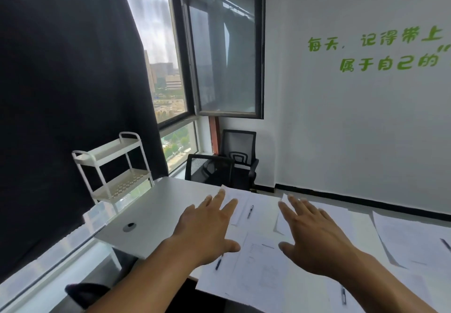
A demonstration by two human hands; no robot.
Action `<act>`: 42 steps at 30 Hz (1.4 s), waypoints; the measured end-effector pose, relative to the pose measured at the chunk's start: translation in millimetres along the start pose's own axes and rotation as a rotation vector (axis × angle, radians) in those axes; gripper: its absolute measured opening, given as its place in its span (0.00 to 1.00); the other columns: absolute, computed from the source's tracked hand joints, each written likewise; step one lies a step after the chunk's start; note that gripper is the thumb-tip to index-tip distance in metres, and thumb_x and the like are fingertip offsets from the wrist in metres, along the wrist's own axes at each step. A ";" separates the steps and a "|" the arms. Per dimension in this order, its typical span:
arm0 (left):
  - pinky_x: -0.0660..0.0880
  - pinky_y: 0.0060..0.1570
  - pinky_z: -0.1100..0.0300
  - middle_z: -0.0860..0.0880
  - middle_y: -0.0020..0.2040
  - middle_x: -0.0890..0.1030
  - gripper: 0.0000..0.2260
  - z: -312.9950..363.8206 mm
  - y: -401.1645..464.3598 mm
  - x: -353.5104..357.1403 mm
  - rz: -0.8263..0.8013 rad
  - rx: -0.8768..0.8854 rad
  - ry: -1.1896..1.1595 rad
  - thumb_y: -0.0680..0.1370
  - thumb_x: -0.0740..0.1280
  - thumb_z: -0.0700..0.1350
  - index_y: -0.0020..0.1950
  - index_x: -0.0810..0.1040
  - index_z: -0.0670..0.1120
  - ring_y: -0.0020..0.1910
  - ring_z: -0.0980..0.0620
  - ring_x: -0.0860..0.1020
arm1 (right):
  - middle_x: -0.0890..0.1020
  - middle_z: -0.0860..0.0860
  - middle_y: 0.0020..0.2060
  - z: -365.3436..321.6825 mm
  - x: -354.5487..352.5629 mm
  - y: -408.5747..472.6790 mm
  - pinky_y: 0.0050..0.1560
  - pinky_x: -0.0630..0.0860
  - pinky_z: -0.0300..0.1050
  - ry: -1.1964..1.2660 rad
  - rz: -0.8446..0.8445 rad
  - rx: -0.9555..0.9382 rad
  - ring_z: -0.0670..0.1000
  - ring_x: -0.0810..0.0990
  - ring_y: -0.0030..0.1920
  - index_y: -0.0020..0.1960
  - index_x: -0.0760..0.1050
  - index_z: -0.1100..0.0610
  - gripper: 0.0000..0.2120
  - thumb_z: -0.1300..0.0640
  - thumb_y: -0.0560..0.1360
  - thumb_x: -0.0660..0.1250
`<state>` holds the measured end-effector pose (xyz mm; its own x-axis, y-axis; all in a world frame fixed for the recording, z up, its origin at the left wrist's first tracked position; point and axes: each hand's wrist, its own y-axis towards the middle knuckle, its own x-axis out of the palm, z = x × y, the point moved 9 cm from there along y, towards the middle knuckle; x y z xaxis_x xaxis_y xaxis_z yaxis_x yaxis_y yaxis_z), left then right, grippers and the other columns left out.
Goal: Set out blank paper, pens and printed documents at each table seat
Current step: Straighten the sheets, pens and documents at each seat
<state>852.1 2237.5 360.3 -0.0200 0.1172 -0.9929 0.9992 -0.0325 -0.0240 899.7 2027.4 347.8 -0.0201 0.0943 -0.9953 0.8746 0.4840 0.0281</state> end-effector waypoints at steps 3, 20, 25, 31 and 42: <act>0.61 0.82 0.37 0.49 0.90 0.39 0.48 -12.7 6.5 16.4 -0.023 0.001 -0.009 0.80 0.68 0.71 0.89 0.42 0.58 0.90 0.42 0.50 | 0.43 0.52 0.89 -4.4 12.4 12.8 0.87 0.49 0.60 -0.002 -0.034 0.010 0.58 0.44 0.88 0.89 0.41 0.48 0.46 0.36 0.83 0.65; 0.62 0.81 0.37 0.48 0.91 0.40 0.46 -65.1 149.8 124.1 -0.256 0.073 -0.003 0.82 0.68 0.68 0.90 0.43 0.58 0.89 0.42 0.52 | 0.43 0.51 0.89 25.9 153.2 172.0 0.86 0.51 0.62 0.077 -0.257 0.039 0.58 0.44 0.88 0.89 0.41 0.47 0.47 0.35 0.82 0.65; 0.61 0.83 0.38 0.49 0.91 0.42 0.45 -68.5 172.9 163.4 -0.330 0.115 -0.025 0.82 0.69 0.67 0.90 0.45 0.58 0.89 0.43 0.53 | 0.43 0.51 0.89 33.9 189.1 188.8 0.86 0.51 0.61 0.062 -0.325 0.040 0.58 0.45 0.88 0.89 0.41 0.47 0.47 0.34 0.82 0.64; 0.60 0.84 0.41 0.50 0.91 0.40 0.44 -76.7 187.5 231.9 -0.473 0.141 -0.053 0.83 0.69 0.65 0.90 0.44 0.59 0.89 0.45 0.51 | 0.42 0.53 0.89 34.0 251.7 197.5 0.87 0.50 0.61 0.040 -0.449 0.045 0.59 0.44 0.88 0.89 0.40 0.49 0.46 0.35 0.83 0.63; 0.60 0.84 0.40 0.49 0.91 0.42 0.45 -81.0 203.3 351.2 -0.623 0.264 -0.076 0.83 0.70 0.64 0.90 0.45 0.58 0.89 0.44 0.50 | 0.42 0.54 0.89 12.2 367.7 191.6 0.86 0.51 0.64 0.030 -0.619 0.111 0.61 0.44 0.88 0.89 0.41 0.49 0.47 0.36 0.82 0.64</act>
<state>1051.0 2352.4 16.2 -0.6007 0.1228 -0.7900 0.7586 -0.2244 -0.6117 1065.8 2144.2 -14.0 -0.5510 -0.1499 -0.8209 0.7414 0.3637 -0.5640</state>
